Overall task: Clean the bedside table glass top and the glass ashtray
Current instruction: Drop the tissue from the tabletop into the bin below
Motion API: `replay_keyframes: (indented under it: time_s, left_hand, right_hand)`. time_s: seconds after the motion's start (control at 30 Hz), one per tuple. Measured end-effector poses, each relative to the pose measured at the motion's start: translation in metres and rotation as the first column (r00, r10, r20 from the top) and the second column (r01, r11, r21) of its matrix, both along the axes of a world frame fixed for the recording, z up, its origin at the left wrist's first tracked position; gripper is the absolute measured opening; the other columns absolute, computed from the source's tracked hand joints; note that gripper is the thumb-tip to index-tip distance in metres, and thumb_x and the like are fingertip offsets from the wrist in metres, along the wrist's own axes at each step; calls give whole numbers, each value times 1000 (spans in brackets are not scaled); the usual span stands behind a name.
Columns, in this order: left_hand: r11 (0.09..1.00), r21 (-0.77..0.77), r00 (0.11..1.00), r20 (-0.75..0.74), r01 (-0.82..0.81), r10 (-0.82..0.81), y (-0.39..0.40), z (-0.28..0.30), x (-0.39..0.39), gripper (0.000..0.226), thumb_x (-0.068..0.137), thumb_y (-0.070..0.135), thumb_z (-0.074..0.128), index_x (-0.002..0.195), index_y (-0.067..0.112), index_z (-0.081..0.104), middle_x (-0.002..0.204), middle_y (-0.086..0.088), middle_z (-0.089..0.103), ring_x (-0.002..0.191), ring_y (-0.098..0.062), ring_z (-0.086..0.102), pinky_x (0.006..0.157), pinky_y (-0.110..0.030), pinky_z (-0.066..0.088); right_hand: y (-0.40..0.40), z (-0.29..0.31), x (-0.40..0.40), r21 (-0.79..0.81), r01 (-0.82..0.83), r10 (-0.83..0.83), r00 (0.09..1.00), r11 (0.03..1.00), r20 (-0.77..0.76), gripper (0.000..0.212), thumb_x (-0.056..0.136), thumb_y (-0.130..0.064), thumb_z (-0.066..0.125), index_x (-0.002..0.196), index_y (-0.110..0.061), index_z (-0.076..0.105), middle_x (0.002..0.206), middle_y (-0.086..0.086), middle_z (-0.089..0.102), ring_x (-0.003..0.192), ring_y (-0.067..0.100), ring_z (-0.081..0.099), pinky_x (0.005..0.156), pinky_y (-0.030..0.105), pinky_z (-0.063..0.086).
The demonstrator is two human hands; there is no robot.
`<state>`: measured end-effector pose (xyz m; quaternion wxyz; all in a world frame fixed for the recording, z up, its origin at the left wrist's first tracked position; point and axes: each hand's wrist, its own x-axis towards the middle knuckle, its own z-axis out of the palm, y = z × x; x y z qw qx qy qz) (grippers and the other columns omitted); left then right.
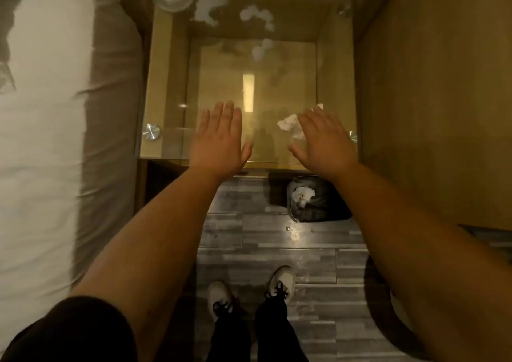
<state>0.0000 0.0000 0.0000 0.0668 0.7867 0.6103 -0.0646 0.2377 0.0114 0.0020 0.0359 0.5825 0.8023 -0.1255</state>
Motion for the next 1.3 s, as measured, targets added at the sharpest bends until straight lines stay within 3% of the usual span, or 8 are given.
replay_keyframes:
  time_s: [0.2, 0.47, 0.63, 0.93, 1.17, 1.3]
  left_hand:
    - [999, 16, 999, 33, -44, 44, 11, -23, 8, 72, 96, 54, 24, 149, 5, 17, 157, -18, 17, 146, -34, 10, 118, -50, 9]
    - [992, -59, 992, 52, -114, 117, 10, -60, 26, 75, 96, 58, 13, 151, 6, 5, 159, -19, 1, 146, -36, -3, 118, -52, 5]
    - [992, -46, 991, 62, -119, 122, 10, -68, 25, 75, 96, 58, 10, 151, 7, 4, 159, -19, -2, 146, -34, -6, 118, -51, 0]
    - [992, -46, 992, 49, -114, 116, 9, -67, 25, 75, 96, 58, 9, 151, 8, 3, 159, -18, -2, 146, -34, -7, 118, -52, 2]
    - [992, -28, 992, 30, -121, 122, 9, -67, 26, 75, 95, 58, 9, 151, 9, 5, 160, -18, 0, 146, -34, -5, 118, -51, 2]
    - [992, -18, 992, 0, -123, 123, 9, -69, 27, 75, 95, 58, 7, 151, 9, 3, 160, -17, -2, 146, -33, -6, 118, -50, 2]
  right_hand:
    - [8, -10, 2, 22, -14, 14, 1000, 1000, 12, 67, 92, -48, 50, 143, -8, 34, 149, 15, 36, 141, 31, 25, 115, 45, 16]
    - [14, -29, -1, 114, -14, 17, 999, 993, -33, 48, 93, -36, 51, 135, -12, 48, 135, 18, 51, 121, 37, 47, 98, 47, 37]
    - [17, -43, -3, 144, -52, 63, 995, 988, -79, 40, 92, -31, 41, 124, -12, 56, 117, 15, 60, 104, 36, 55, 82, 44, 46]
    - [2, -47, 1, 186, 62, -20, 976, 981, -215, 19, 85, -5, 60, 102, -5, 68, 95, 15, 65, 87, 36, 59, 70, 35, 46]
    - [-83, -51, 26, 58, 147, -125, 951, 987, -282, 25, 81, -1, 65, 106, -6, 66, 102, 13, 65, 98, 32, 57, 85, 38, 46]
    - [-126, -94, 53, -82, 292, -303, 917, 953, -258, 23, 86, -5, 59, 108, -5, 66, 105, 15, 63, 100, 35, 55, 87, 37, 42]
